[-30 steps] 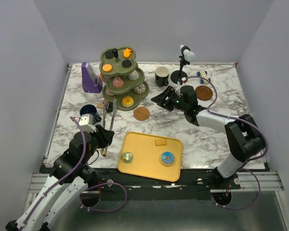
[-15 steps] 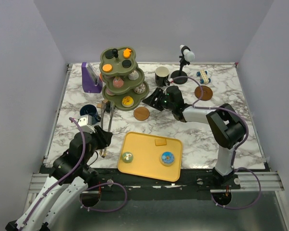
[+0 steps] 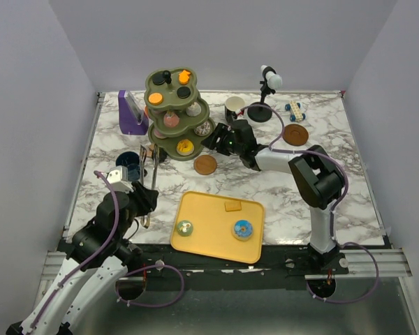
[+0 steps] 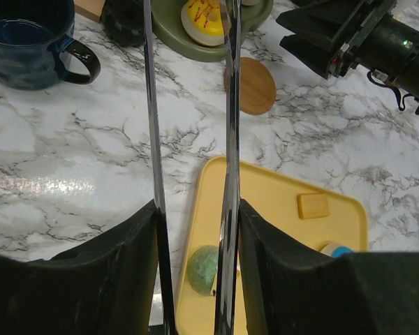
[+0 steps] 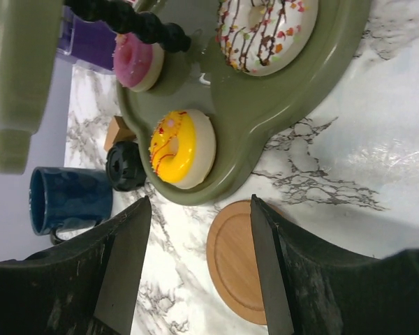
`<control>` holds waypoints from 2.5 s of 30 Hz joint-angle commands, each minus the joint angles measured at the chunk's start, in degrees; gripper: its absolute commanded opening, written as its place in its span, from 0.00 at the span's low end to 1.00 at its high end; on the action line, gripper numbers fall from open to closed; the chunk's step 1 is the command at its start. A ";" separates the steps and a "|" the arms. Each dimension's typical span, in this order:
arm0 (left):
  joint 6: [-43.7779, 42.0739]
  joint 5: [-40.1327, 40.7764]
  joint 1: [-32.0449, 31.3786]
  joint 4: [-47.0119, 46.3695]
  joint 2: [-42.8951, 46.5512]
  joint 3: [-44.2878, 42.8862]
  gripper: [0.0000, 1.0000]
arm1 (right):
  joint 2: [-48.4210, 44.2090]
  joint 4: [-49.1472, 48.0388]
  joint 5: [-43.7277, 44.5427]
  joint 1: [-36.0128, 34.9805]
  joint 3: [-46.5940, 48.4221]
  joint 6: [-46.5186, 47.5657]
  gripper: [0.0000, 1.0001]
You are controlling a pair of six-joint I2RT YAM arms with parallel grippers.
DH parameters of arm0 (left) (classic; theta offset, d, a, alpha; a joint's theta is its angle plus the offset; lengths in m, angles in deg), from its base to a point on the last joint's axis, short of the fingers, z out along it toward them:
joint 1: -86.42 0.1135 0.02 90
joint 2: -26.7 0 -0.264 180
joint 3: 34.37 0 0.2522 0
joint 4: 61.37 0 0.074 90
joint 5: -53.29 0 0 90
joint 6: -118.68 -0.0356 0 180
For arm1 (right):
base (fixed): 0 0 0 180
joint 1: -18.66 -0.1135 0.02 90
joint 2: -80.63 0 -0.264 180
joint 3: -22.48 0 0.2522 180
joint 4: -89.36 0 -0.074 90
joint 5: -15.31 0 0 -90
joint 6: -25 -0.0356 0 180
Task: Serve the afternoon tea
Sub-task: Place the clamp at the center of the board.
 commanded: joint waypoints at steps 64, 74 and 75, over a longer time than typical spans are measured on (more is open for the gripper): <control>11.40 1.59 -22.32 -23.37 -94.77 -46.82 0.58 | -78.71 44.56 36.26 -6.65 -29.57 4.94 0.89; 9.12 -3.24 -21.39 -20.56 -101.75 -55.44 0.80 | -79.07 46.47 36.85 -6.65 -29.01 5.63 0.90; 9.04 -3.47 -21.35 -20.30 -101.73 -55.52 0.83 | -79.15 46.62 36.97 -6.62 -28.99 5.66 0.90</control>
